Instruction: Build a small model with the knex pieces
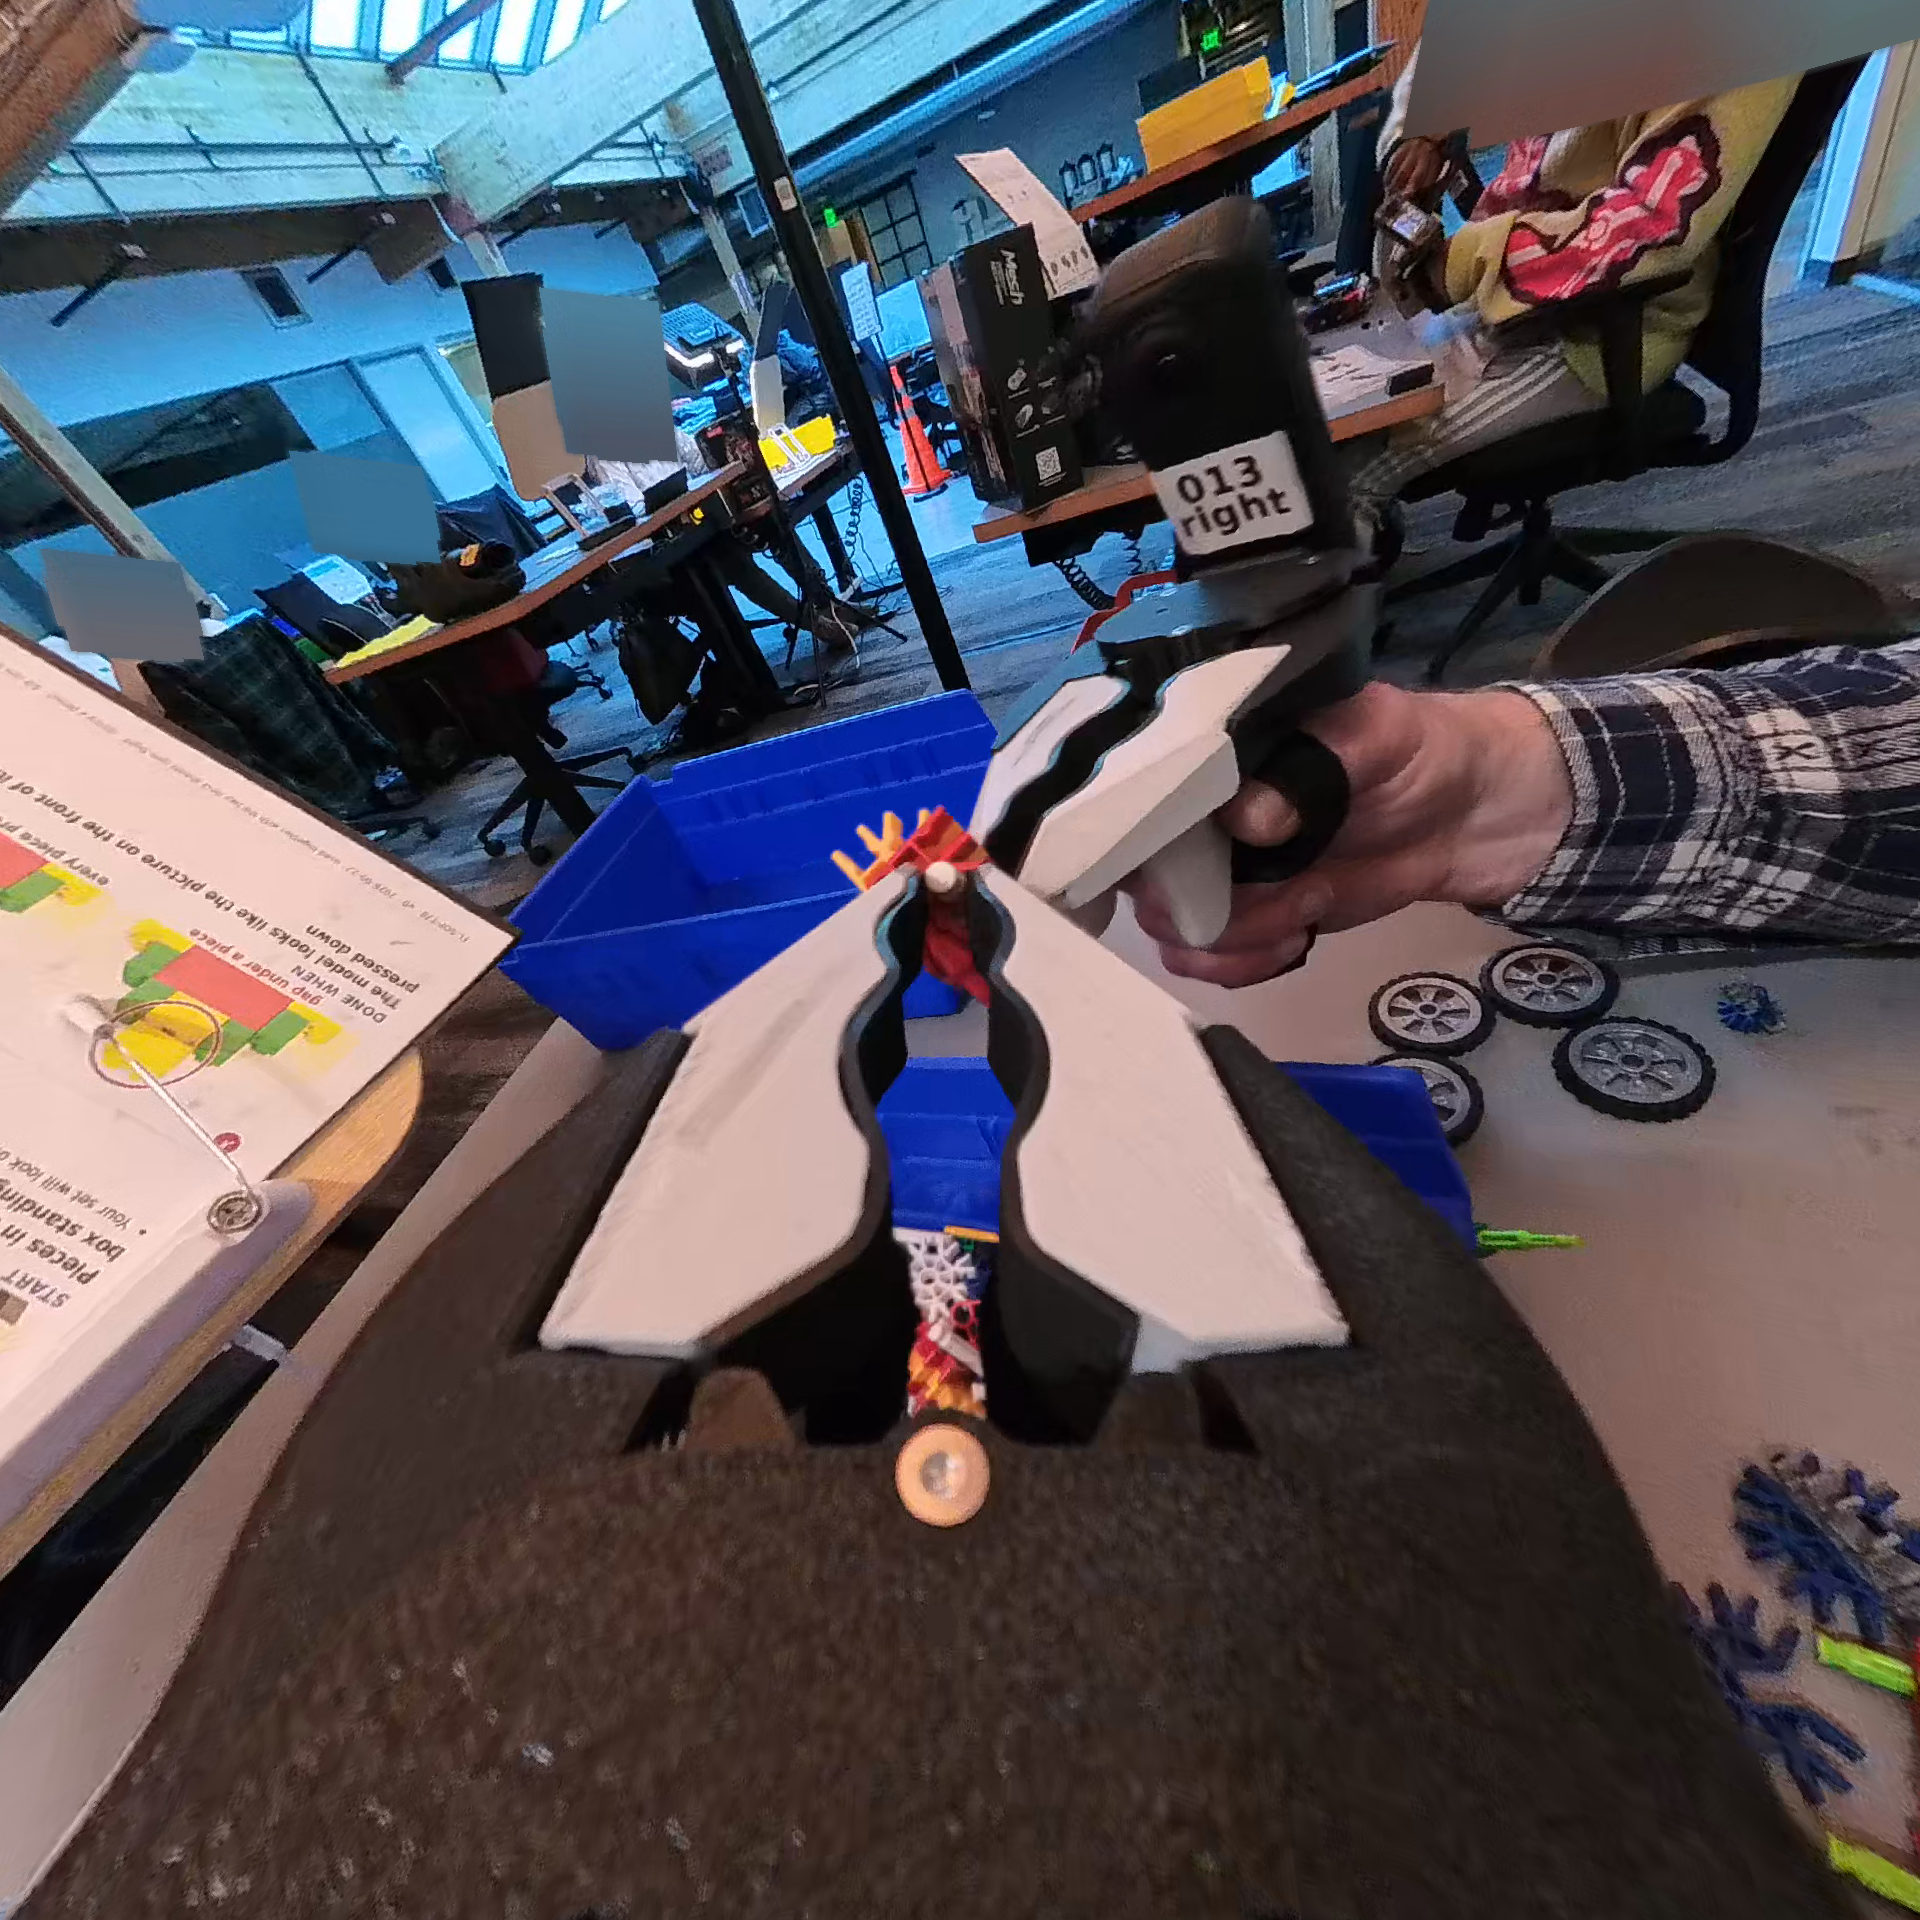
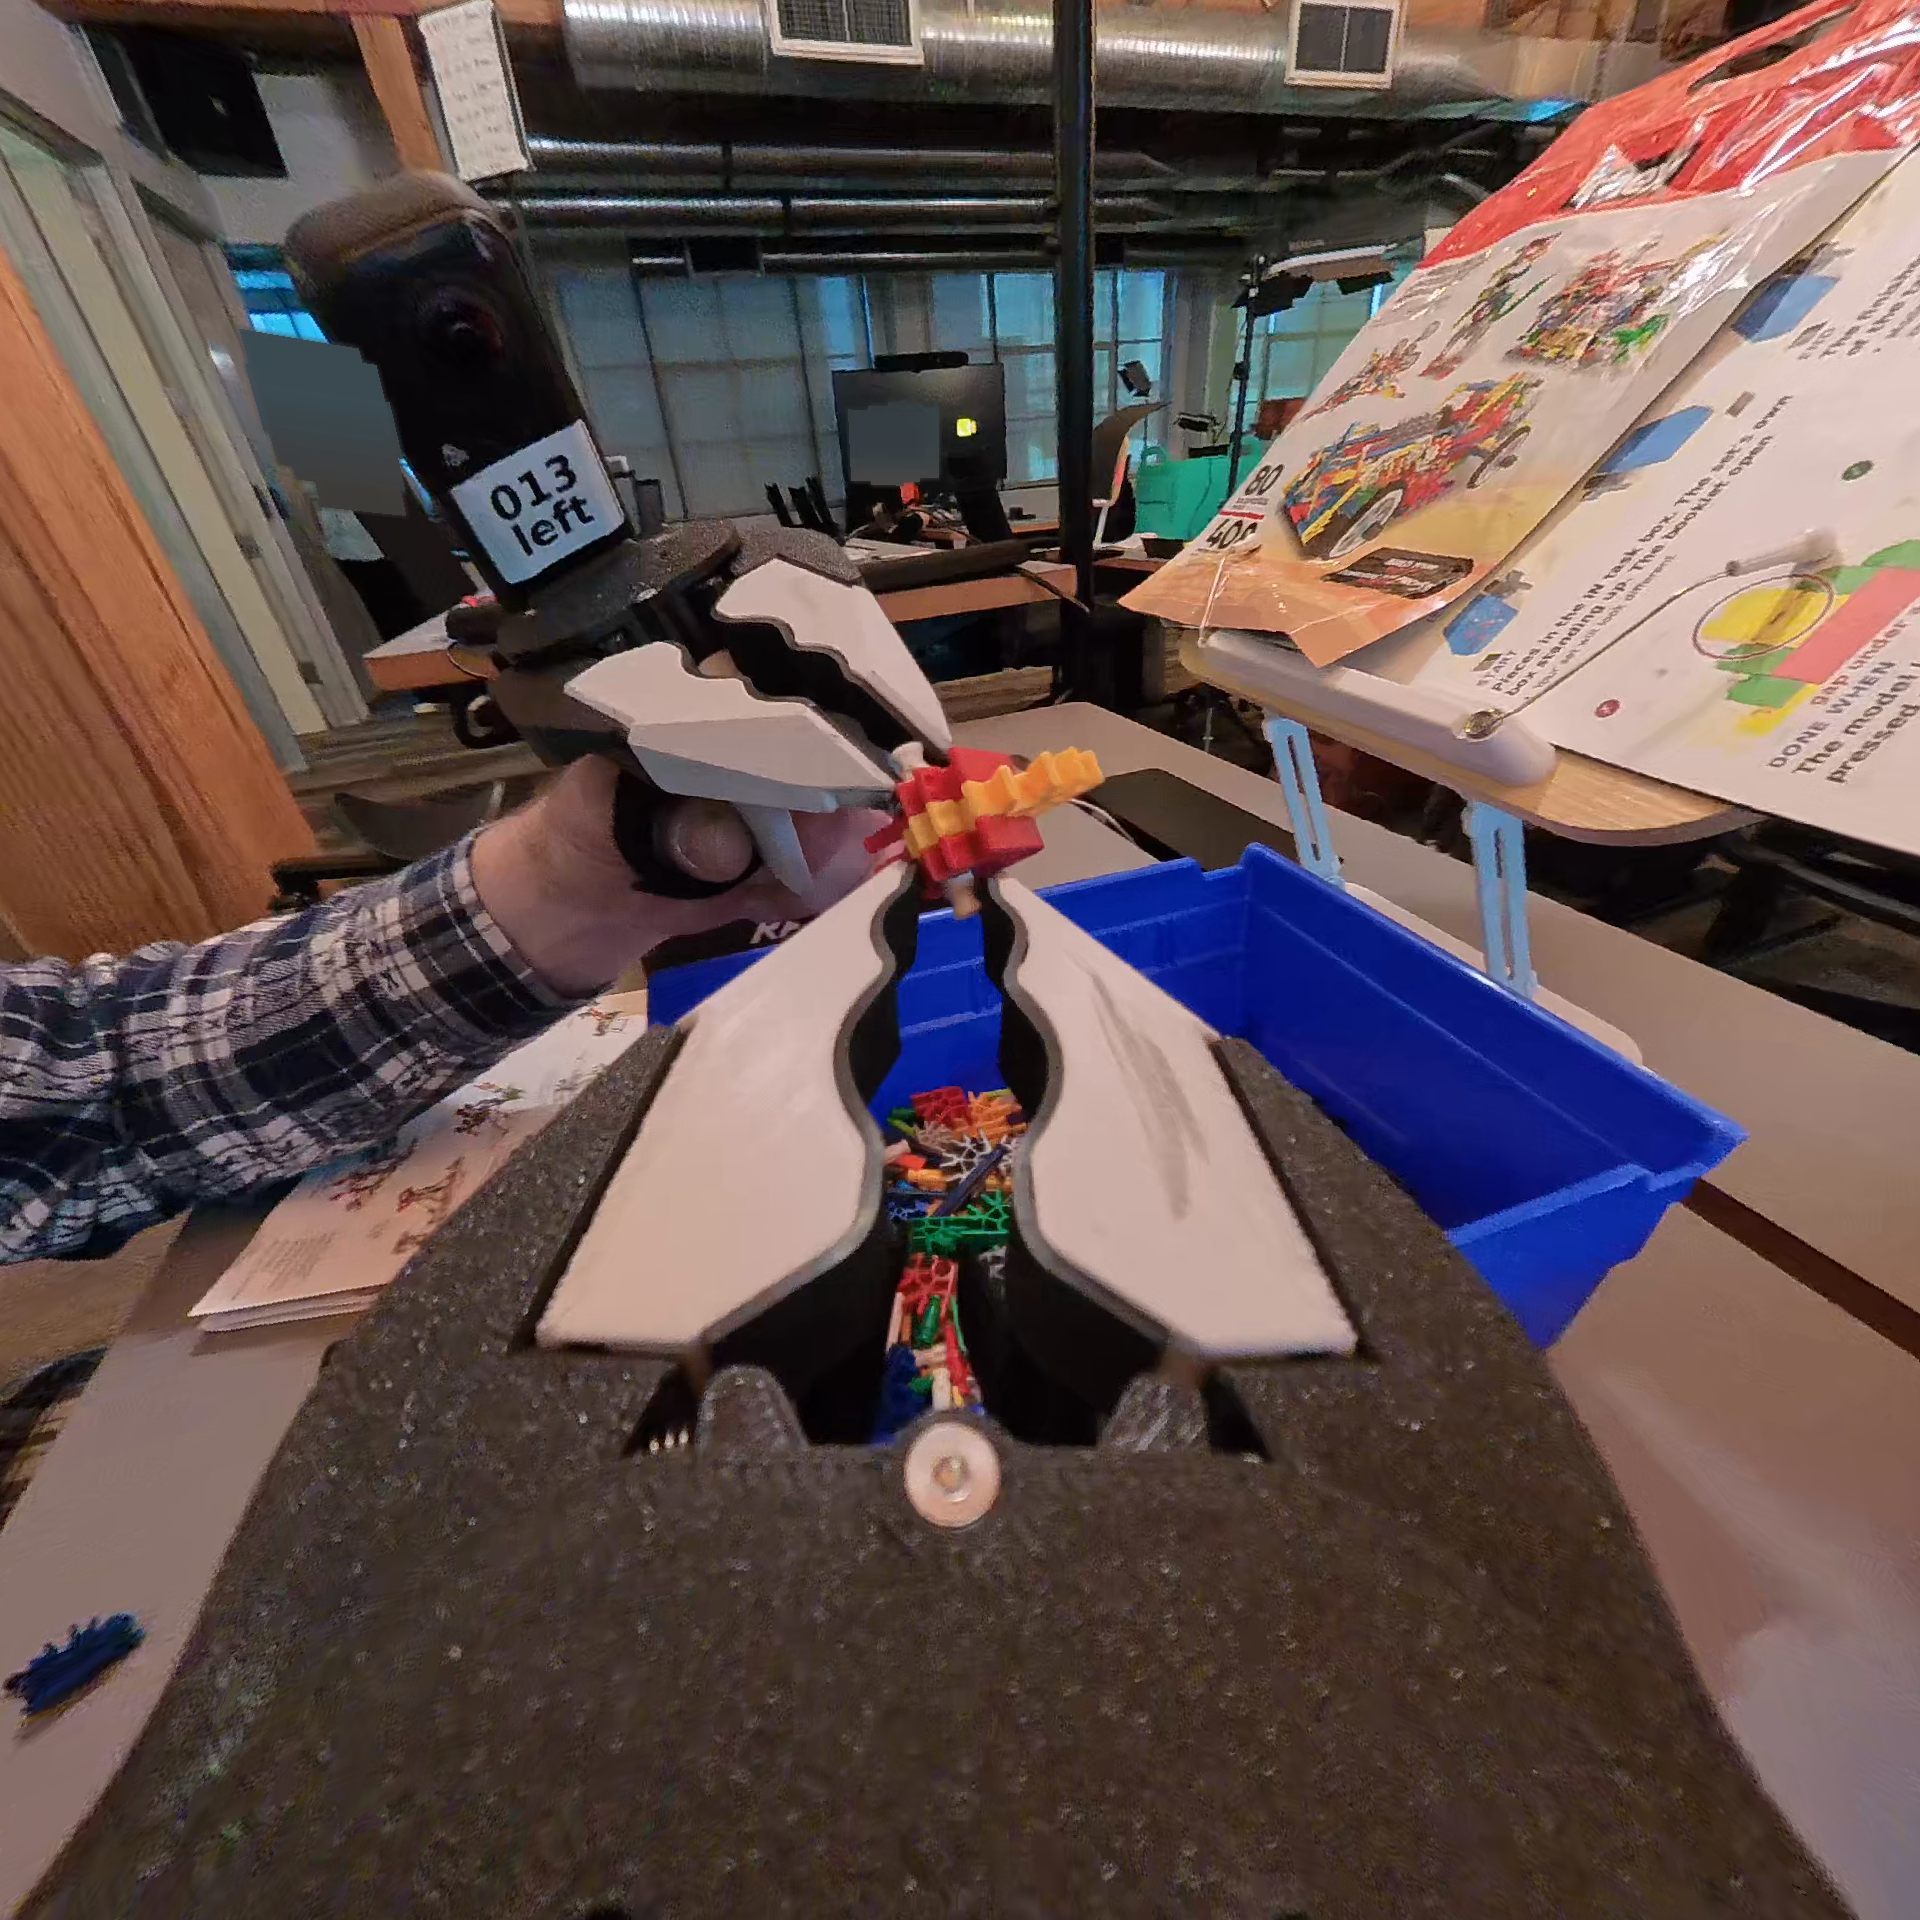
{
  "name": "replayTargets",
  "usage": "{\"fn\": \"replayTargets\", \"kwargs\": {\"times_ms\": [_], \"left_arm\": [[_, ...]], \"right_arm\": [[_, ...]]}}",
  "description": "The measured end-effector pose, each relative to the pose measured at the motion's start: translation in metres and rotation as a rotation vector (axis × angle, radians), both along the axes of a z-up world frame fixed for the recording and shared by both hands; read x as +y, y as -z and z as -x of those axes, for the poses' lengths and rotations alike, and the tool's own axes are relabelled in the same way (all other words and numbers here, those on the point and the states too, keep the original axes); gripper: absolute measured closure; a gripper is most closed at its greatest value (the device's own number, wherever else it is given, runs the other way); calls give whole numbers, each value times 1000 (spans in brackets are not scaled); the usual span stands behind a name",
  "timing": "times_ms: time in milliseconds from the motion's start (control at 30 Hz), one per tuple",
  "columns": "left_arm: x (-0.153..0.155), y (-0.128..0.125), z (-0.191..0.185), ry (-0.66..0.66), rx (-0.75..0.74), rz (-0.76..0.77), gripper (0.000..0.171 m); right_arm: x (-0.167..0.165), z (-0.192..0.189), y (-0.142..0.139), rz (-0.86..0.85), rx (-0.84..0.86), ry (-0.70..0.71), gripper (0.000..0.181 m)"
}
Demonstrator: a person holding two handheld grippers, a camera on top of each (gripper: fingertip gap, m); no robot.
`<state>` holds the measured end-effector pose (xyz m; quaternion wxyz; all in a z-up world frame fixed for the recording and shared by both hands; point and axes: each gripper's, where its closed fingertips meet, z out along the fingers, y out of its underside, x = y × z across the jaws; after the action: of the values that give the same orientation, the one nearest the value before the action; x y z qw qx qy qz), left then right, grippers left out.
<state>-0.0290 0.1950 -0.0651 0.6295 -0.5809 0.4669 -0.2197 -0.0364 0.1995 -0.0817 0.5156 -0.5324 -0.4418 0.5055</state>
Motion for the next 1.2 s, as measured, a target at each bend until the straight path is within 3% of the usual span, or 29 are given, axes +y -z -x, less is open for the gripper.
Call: {"fn": "replayTargets", "kwargs": {"times_ms": [367, 733, 1200], "left_arm": [[4, 10, 0, -47, 109, -18, 151], [6, 10, 3, -77, 137, -54, 160], [4, 2, -1, -62, 62, -60, 163]], "right_arm": [[1, 5, 8, -55, -53, 39, 176], [1, 5, 10, -78, -66, 43, 175], [-1, 1, 2, -39, 5, 9, 172]]}}
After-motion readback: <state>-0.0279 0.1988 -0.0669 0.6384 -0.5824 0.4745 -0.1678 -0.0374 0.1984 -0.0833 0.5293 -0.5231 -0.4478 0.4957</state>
